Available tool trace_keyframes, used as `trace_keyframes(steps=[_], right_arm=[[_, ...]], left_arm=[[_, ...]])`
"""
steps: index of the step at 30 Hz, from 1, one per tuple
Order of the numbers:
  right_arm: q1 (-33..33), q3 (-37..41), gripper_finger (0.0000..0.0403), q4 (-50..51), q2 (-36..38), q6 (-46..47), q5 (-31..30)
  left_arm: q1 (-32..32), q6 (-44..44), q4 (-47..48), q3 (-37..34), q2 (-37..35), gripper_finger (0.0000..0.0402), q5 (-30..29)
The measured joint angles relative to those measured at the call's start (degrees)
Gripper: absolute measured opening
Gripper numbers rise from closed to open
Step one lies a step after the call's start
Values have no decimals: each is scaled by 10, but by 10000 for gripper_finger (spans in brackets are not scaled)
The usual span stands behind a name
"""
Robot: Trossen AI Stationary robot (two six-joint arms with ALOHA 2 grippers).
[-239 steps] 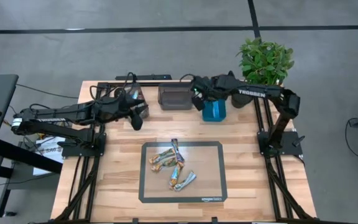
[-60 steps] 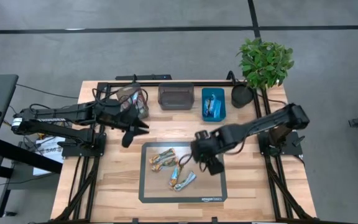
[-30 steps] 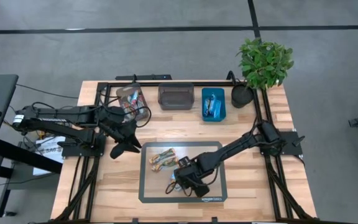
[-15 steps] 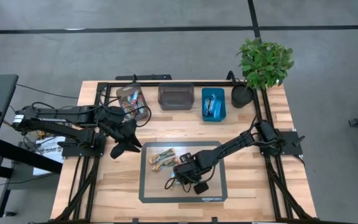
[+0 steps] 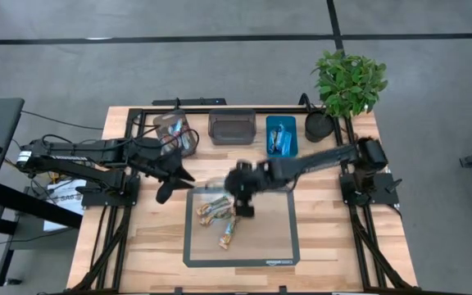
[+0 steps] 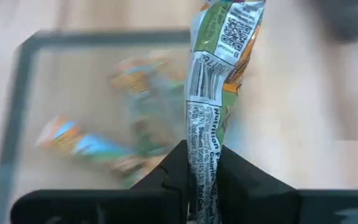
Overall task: Pick and place Granola Bars by type
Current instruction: Put the yellow granola bar into the right black bin
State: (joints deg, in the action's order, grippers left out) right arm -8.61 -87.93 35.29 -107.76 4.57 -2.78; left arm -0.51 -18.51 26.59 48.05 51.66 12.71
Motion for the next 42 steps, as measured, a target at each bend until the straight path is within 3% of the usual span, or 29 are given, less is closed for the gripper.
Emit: trace_keyframes(steps=[6,11,16,22,28,42], right_arm=[[98,0,31,-7,34,0,-53],[179,0,35,-11,36,28,-89],[251,0,42,-15,28,56,-92],[295,-1,43,-20,17,55,-40],[315,0,59,-20,16,22,-44],[336,-3,207,-29,16,8,-33]], left_arm=[[0,-6,-27,0,0,114,-124],[0,-17,-60,0,0,114,-263],[0,-21,-77,0,0,114,-356],[0,-41,-60,0,0,114,-366],[0,-77,-26,0,0,114,-366],[0,-94,-16,0,0,114,-358]])
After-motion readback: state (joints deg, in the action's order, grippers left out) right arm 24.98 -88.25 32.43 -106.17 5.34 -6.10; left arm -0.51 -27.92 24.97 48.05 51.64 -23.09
